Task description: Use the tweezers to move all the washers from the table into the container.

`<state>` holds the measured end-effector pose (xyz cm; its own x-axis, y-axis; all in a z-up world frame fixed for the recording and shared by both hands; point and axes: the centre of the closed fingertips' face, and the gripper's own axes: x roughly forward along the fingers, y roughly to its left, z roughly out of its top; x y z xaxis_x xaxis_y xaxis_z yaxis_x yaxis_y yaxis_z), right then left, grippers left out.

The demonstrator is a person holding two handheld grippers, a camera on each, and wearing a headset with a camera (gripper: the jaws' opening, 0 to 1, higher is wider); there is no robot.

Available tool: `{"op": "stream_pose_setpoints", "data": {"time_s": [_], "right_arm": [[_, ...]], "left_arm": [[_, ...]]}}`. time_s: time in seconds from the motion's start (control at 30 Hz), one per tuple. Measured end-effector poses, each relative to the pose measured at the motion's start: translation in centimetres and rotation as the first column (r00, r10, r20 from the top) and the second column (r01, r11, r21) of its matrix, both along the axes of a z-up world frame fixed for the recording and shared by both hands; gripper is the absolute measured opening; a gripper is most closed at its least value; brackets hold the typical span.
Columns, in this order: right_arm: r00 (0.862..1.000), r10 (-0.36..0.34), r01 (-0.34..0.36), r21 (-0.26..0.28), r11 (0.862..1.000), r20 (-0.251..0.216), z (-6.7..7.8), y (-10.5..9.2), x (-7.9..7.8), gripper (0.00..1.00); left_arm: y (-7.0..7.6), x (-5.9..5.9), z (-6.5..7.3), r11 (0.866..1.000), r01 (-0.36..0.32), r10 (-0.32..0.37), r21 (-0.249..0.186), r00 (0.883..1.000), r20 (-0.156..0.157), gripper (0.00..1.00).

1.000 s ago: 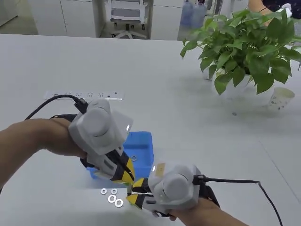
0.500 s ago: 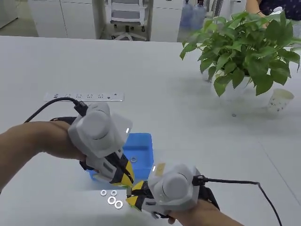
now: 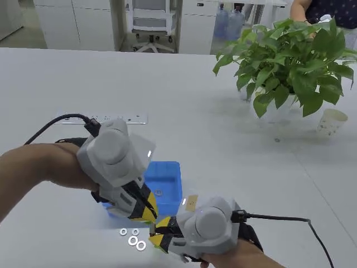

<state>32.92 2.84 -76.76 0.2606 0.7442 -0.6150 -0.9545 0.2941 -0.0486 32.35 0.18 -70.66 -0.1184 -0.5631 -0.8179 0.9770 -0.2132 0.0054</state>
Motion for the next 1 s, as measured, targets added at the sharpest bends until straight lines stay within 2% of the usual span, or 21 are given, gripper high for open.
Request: {"op": "stream_pose_setpoints", "data": {"time_s": [0.23,0.57,1.0], "right_arm": [[1.0,0.007,-0.007,0.018,1.0,0.008,1.6,0.1,-0.2,0.09],[0.999,0.03,-0.03,-0.002,1.0,0.029,3.3,-0.1,-0.3,0.09],[0.998,0.045,-0.045,-0.01,0.999,0.033,4.9,0.1,1.0,0.09]], "left_arm": [[0.1,-0.2,1.6,1.0,0.003,-0.003,0.007,1.0,0.003,0.06],[0.0,-0.3,3.3,1.0,0.004,-0.004,0.009,1.0,0.006,0.06],[0.2,0.8,5.0,1.0,0.0,-0.001,0.016,1.0,0.029,0.06]]}}
